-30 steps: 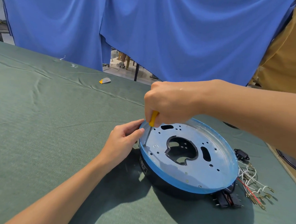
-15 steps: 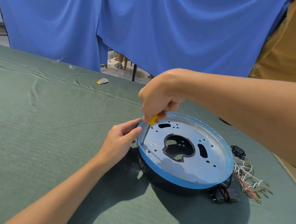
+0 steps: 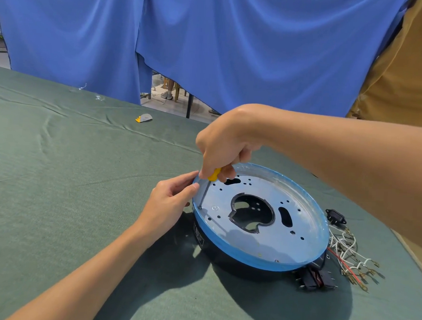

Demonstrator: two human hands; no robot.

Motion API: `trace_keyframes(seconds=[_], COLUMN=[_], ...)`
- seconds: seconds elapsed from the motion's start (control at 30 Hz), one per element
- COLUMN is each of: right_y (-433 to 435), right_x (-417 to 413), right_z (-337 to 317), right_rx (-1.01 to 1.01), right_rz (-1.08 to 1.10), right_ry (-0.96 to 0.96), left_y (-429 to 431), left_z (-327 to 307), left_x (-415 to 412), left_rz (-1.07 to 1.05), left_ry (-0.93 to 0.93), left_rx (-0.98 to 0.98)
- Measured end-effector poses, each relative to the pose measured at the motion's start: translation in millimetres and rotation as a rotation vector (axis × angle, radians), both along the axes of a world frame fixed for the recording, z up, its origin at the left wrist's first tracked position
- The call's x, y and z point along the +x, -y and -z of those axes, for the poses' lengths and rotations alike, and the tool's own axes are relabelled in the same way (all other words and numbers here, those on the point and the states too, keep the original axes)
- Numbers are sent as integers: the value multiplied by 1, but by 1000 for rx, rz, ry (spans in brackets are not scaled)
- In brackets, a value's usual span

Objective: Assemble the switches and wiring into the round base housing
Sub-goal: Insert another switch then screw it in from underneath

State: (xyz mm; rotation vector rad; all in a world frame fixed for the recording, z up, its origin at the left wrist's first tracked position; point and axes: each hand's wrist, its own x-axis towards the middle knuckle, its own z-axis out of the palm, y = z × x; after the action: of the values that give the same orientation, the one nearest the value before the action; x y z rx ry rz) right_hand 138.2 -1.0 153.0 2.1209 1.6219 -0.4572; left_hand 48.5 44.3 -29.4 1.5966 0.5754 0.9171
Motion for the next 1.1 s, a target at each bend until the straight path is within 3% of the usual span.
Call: trace_keyframes(seconds=[0.27, 0.4, 0.57, 0.77, 1.1], right_y=[-2, -2, 4, 2, 8], right_x=[-8, 0, 9, 7, 4], right_z=[6, 9, 7, 9, 10], right_rx=[89, 94, 5, 82, 74], right_rz=[-215, -151, -18, -180, -156], right_ry=[131, 123, -41, 96, 76], left_y=[0, 0, 2, 4, 4], left_z=[2, 0, -2, -5, -3], left_x=[1, -1, -3, -3, -2], left_rz=[-3, -9, -17, -5, -27], left_ry=[-5, -33, -38, -35, -43], left_rx=[15, 33, 15, -2, 14])
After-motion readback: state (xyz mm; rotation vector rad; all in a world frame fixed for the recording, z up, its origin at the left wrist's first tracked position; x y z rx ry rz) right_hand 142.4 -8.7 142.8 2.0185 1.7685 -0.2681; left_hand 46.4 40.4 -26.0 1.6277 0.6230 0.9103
